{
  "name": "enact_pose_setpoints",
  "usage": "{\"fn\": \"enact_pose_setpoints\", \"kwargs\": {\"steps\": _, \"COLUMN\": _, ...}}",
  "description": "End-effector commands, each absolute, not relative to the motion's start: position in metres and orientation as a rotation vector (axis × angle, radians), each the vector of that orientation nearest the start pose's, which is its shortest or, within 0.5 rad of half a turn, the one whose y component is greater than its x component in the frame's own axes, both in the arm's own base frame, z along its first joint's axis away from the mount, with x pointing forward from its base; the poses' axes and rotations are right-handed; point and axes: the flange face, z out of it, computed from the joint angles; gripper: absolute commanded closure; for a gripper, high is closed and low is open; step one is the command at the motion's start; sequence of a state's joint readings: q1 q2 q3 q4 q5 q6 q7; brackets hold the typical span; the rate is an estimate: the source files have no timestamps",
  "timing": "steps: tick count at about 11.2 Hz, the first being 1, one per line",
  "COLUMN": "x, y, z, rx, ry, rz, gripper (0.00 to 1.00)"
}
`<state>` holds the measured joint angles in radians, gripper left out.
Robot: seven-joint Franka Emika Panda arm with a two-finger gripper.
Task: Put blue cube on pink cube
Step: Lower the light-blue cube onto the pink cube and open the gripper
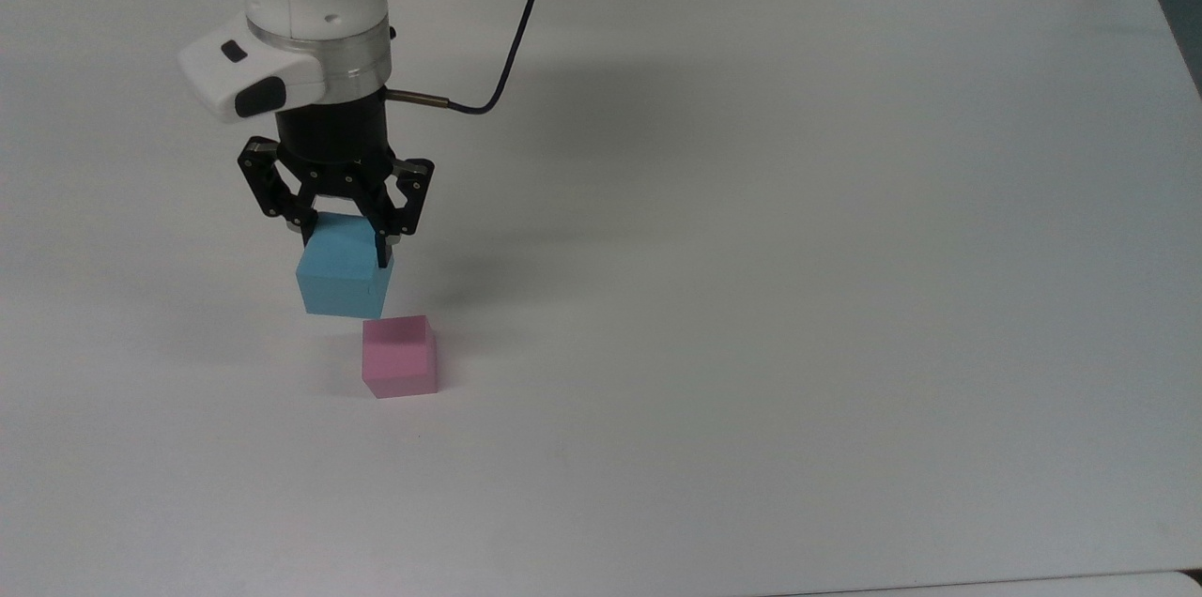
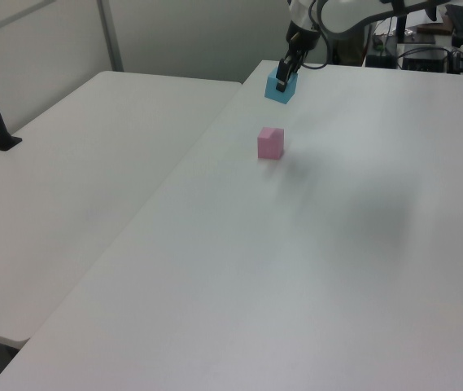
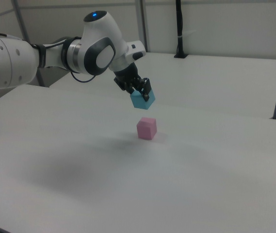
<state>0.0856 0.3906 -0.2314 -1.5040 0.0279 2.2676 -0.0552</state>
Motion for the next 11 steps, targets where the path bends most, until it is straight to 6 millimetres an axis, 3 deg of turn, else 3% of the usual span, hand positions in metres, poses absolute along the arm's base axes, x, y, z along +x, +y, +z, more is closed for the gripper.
{"fn": "enact_pose_setpoints", "kwargs": {"steps": 1, "x": 0.712, "y": -0.066, "z": 0.48, "rx": -3.159, "ry": 0.095, "rz": -0.626, "gripper": 0.84}}
{"fn": "enact_pose_setpoints", "kwargs": {"steps": 4, "x": 0.721, "y": -0.061, "z": 0.437, "rx": -3.179, "ry": 0.083, "rz": -0.558, "gripper": 0.84}}
{"fn": "enact_pose_setpoints", "kwargs": {"steps": 6, "x": 0.727, "y": -0.049, "z": 0.421, "rx": -3.182, "ry": 0.056, "rz": -0.566, "gripper": 0.84}}
{"fn": "enact_pose_setpoints", "kwargs": {"steps": 11, "x": 0.728, "y": -0.046, "z": 0.398, "rx": -3.195, "ry": 0.048, "rz": -0.519, "gripper": 0.81}}
